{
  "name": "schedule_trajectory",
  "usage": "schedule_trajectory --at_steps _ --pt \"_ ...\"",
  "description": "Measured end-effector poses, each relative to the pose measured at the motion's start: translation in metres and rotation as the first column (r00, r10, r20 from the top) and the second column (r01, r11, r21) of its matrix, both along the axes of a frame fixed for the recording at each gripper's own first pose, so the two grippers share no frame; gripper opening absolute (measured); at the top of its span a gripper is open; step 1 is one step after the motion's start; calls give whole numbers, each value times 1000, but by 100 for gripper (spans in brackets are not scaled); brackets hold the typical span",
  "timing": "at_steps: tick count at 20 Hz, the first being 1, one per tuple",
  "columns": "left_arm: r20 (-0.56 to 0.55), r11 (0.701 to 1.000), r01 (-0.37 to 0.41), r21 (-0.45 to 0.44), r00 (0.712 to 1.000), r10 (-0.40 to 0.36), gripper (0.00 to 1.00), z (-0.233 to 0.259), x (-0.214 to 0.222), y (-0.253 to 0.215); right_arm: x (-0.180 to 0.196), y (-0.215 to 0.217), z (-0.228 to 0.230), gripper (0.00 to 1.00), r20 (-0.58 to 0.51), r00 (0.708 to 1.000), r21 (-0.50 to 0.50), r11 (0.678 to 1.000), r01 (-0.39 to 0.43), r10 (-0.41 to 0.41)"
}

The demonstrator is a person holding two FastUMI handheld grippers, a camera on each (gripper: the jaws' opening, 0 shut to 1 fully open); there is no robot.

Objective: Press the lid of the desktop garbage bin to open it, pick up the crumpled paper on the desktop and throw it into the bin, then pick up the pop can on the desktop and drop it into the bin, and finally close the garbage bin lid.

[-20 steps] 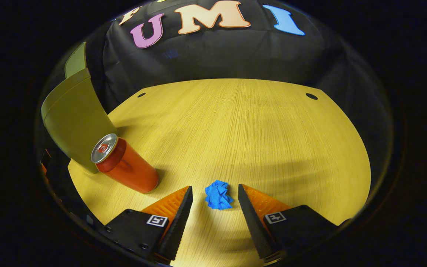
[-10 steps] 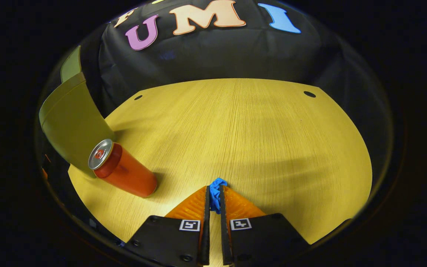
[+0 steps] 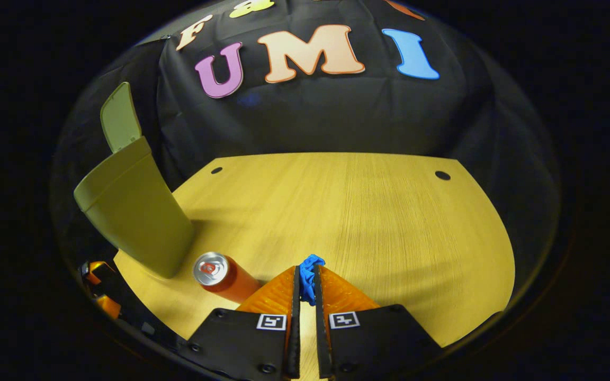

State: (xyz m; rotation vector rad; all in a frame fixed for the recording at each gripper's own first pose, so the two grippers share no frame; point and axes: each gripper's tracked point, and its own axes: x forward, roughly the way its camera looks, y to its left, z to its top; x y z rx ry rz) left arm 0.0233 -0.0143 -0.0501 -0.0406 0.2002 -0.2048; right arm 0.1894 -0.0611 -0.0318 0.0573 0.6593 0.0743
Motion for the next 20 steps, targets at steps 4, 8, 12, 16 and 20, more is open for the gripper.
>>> schedule_trajectory --at_steps 4,8,12,16,20 --pt "-12 1000 18 2 1000 -18 92 -4 -1 -6 4 42 60 15 83 994 -43 996 -72 75" --pt "-20 999 34 -6 999 -34 92 -4 -3 -12 9 104 122 15 179 968 -78 983 -166 178" --pt "-11 998 61 6 998 -61 92 -2 -7 -19 15 167 163 15 215 935 -152 955 -253 282" --pt "-11 997 77 8 997 -76 92 0 -9 -23 23 234 190 15 263 886 -178 922 -344 382" --pt "0 998 66 13 998 -66 92 3 -12 -21 30 294 197 15 266 840 -184 880 -438 473"
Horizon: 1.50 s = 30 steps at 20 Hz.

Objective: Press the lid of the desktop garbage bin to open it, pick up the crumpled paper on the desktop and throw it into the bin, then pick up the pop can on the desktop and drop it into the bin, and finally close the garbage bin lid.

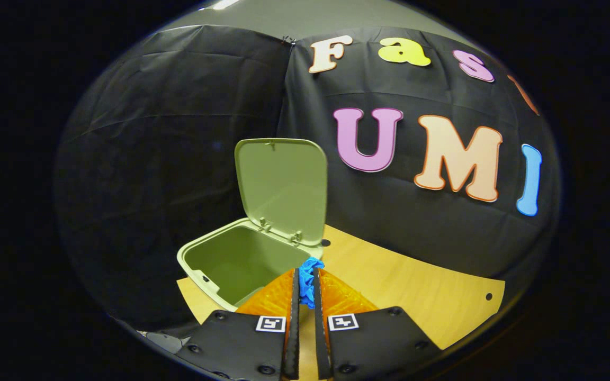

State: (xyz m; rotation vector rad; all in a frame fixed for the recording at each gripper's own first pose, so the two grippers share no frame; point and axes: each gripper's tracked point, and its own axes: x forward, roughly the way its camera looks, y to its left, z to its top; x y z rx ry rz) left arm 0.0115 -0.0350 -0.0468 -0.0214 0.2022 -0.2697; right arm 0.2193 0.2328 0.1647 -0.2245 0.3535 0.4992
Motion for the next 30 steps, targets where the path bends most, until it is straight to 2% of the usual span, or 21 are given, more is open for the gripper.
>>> schedule_trajectory --at_steps 3,6,7,9,10,11,14,16,23,24,30 --pt "8 1000 -14 0 1000 14 92 5 2 10 5 35 -11 15 -29 997 -6 997 -71 71" --pt "15 1000 -30 -4 999 30 92 7 3 17 13 54 -23 14 -50 993 -39 993 -108 106" --pt "14 999 -34 -5 999 35 92 7 4 18 12 56 -26 20 -47 993 -46 992 -114 112" --pt "9 999 -38 -6 999 38 92 5 4 20 10 61 -30 20 -43 991 -57 990 -130 128" --pt "6 999 -36 -8 999 36 92 4 5 20 7 61 -31 31 -38 990 -62 988 -141 139" --pt "6 999 -35 -10 999 35 92 5 5 19 6 62 -32 36 -24 989 -74 987 -145 144" --pt "0 999 -33 -14 999 33 92 2 6 17 5 59 -25 81 16 988 -80 985 -153 155" --pt "1 999 -31 -14 1000 31 92 2 6 15 3 48 -15 99 47 989 -62 989 -137 140" --pt "11 999 -42 -9 999 42 91 5 6 16 -7 -40 -1 98 132 991 -16 1000 -2 4" --pt "10 999 -45 -7 999 45 92 4 7 16 -11 -56 -3 100 144 989 -12 1000 19 -17" --pt "-30 999 -34 -6 999 34 92 -11 13 12 -49 -145 -35 98 167 978 41 992 119 -125"
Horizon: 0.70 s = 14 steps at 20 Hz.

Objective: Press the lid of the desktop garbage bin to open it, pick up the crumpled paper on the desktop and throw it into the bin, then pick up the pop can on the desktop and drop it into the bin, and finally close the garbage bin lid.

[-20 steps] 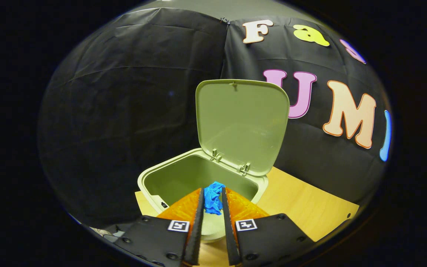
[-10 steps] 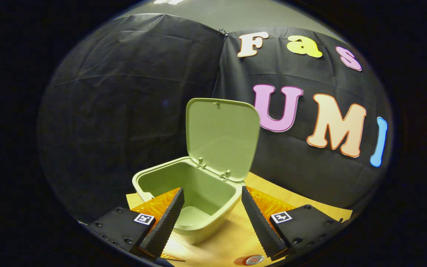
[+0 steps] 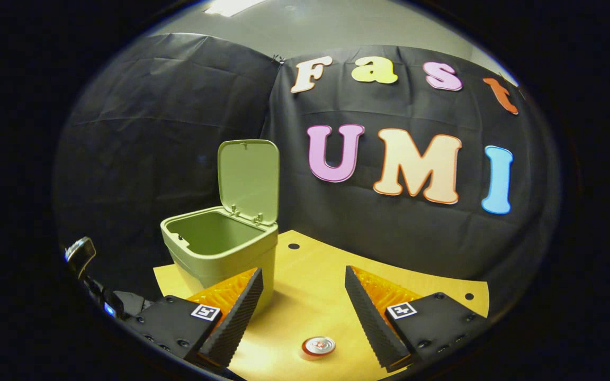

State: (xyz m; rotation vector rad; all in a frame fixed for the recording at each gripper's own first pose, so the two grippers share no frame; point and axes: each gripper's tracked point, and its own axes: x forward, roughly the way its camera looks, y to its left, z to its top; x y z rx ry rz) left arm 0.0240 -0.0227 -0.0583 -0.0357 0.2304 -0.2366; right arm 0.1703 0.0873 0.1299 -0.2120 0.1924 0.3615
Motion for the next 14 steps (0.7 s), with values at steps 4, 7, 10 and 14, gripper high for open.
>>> schedule_trajectory --at_steps 4,7,10,14 --pt "-31 1000 -6 -5 999 6 92 -10 13 -4 -25 -55 -35 99 48 994 12 996 93 -93" --pt "-57 1000 -2 -1 998 2 92 -15 31 -9 -46 -82 -63 98 51 989 46 989 138 -141" --pt "-77 1000 0 12 997 1 92 -19 53 -16 -64 -104 -82 98 66 983 99 981 165 -172" --pt "-129 999 8 50 992 -1 92 -35 83 -27 -82 -126 -112 98 31 980 126 974 189 -194"
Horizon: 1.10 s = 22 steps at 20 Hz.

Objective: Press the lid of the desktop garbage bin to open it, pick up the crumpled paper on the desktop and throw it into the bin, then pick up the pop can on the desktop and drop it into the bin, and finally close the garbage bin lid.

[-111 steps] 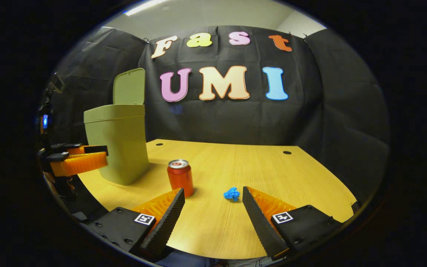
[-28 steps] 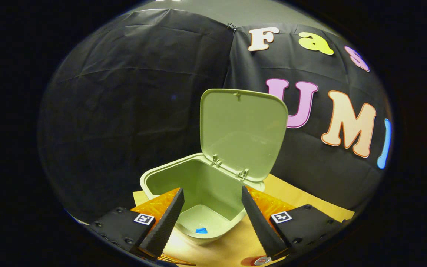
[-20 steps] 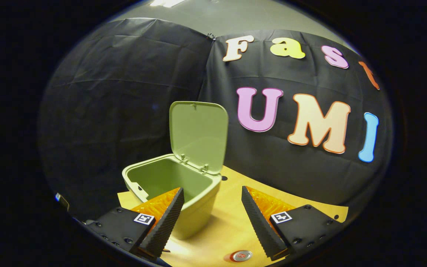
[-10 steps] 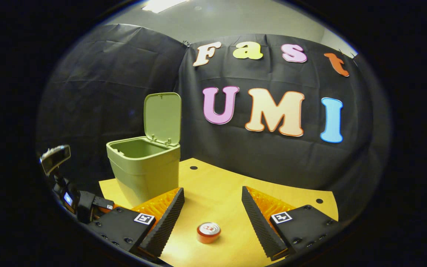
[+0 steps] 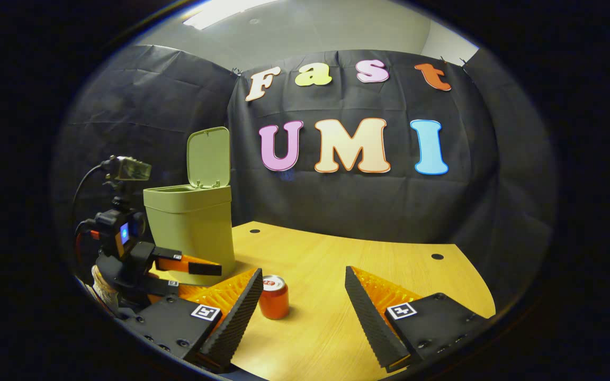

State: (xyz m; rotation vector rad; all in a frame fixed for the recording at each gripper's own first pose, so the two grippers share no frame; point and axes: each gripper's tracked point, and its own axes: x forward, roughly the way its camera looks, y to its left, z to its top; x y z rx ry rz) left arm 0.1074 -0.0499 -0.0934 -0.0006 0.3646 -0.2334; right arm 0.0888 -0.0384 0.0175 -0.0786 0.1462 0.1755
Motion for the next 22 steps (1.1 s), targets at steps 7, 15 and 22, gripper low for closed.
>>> schedule_trajectory --at_steps 7,15,22 --pt "-76 997 -2 71 997 7 92 -29 37 -6 -12 -23 -13 98 3 1000 39 999 9 -10" --pt "-163 995 -17 99 986 33 92 -58 56 -7 -9 -52 -23 98 -17 998 85 994 64 -62" --pt "-201 996 -38 86 978 55 79 -66 61 -7 -6 -54 -29 97 -44 997 109 992 60 -56"
